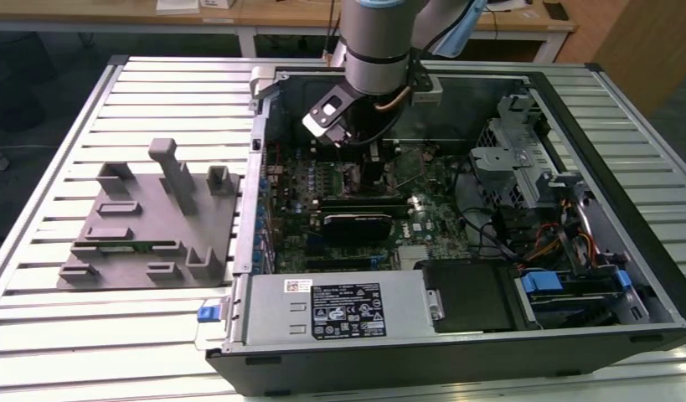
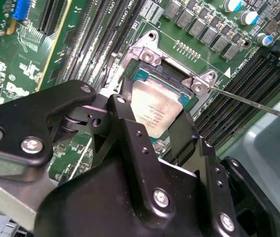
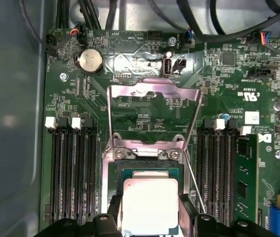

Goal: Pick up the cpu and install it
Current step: 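Place the cpu into insertion slot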

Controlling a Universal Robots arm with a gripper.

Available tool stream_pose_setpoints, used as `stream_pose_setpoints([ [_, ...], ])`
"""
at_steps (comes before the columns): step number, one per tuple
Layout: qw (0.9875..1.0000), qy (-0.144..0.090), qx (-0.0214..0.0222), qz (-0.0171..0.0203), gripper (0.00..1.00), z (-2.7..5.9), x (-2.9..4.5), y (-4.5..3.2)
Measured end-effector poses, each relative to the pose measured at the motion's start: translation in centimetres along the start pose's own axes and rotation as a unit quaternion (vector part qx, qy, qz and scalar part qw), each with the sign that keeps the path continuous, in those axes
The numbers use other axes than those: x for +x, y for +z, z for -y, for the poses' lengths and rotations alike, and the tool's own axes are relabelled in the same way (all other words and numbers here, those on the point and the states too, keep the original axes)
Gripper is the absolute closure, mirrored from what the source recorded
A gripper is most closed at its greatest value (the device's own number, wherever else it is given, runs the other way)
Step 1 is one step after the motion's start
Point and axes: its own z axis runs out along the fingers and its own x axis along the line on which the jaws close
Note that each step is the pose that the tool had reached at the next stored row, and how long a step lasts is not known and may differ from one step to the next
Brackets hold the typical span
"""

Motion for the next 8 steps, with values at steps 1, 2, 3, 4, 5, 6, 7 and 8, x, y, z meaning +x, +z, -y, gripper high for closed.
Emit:
stream_pose_setpoints([
  [1,1.0000,0.000,0.0000,0.0000,0.46,0.00,0.01,0.08],
  [2,1.0000,0.000,0.0000,0.0000,0.46,0.00,0.01,0.13],
  [3,1.0000,0.000,0.0000,0.0001,0.46,0.01,0.00,0.16],
  [4,1.0000,0.000,0.0000,0.0000,0.46,0.01,0.01,0.20],
  [5,1.0000,0.000,0.0000,0.0000,0.46,0.01,0.01,0.25],
  [6,1.0000,0.000,0.0000,0.0000,0.46,0.01,0.01,0.30],
  [7,1.0000,0.000,0.0000,0.0000,0.46,0.01,0.02,0.37],
  [8,1.0000,0.000,0.0000,0.0000,0.46,0.01,0.02,0.43],
])
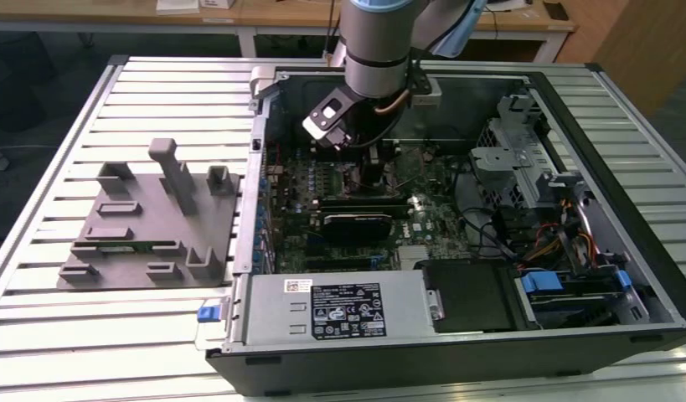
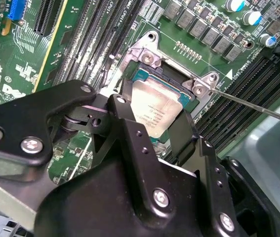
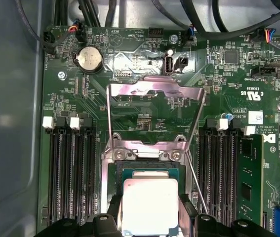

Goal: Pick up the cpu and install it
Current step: 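Place the cpu into insertion slot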

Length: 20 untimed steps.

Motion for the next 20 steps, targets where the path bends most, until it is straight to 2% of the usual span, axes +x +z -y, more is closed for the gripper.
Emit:
stream_pose_setpoints([
  [20,1.0000,0.001,0.0000,0.0000,0.46,-0.06,0.24,0.34],
])
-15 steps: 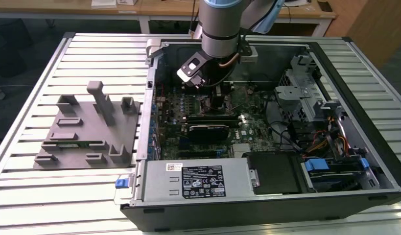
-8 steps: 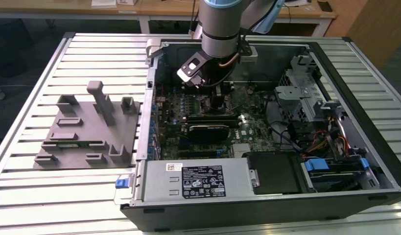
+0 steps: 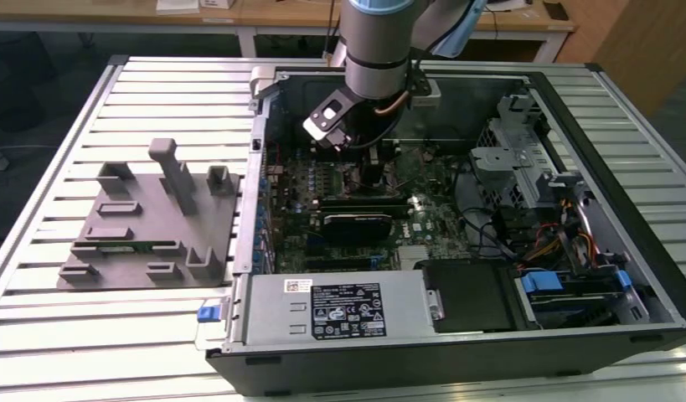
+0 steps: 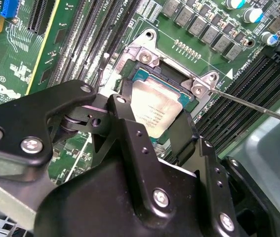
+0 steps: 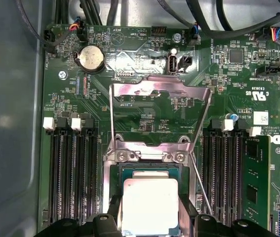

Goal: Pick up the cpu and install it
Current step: 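Place the cpu into insertion slot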

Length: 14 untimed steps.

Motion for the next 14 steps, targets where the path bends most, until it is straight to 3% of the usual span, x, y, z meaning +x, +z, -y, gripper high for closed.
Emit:
stream_pose_setpoints([
  [11,1.0000,0.001,0.0000,0.0000,0.46,0.01,0.01,0.11],
  [13,1.0000,0.001,0.0000,0.0000,0.45,0.00,0.01,0.11],
  [14,1.0000,0.001,0.0001,0.0000,0.39,0.01,0.01,0.11],
])
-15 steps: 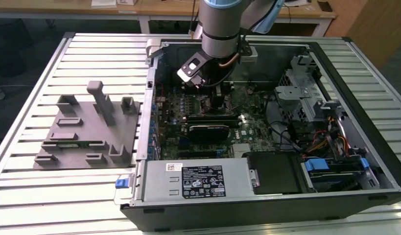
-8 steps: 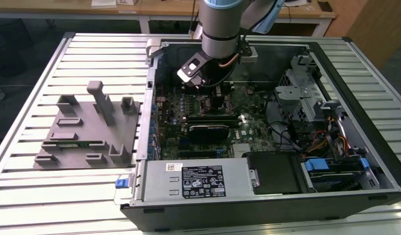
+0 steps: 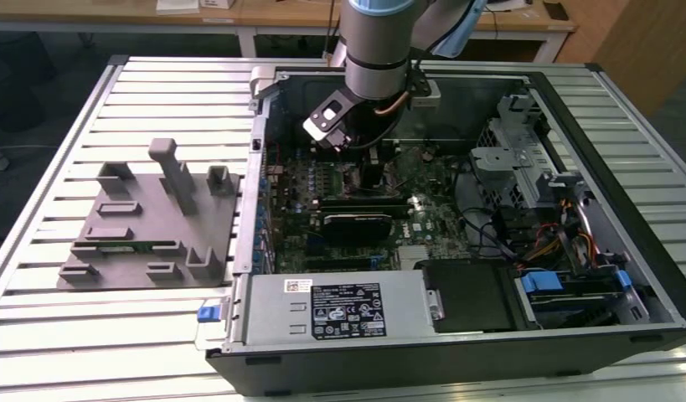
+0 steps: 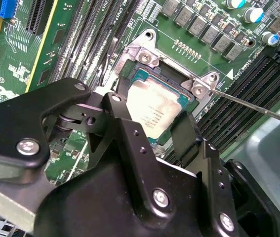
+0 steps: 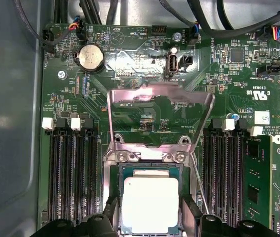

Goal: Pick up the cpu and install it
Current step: 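Place the cpu into insertion slot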

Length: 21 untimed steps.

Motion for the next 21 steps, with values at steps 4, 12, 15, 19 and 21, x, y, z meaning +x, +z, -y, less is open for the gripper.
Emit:
stream_pose_setpoints([
  [4,1.0000,0.000,0.0000,0.0000,0.39,0.00,0.00,-0.02],
  [12,1.0000,0.000,0.0000,-0.0001,0.39,-0.02,-0.03,-1.06],
  [15,1.0000,0.000,-0.0001,-0.0001,0.39,-0.02,-0.03,-1.07],
  [19,1.0000,0.000,0.0000,-0.0001,0.40,-0.02,-0.03,-1.08],
  [21,1.0000,0.000,0.0000,0.0000,0.46,-0.02,-0.03,-1.09],
])
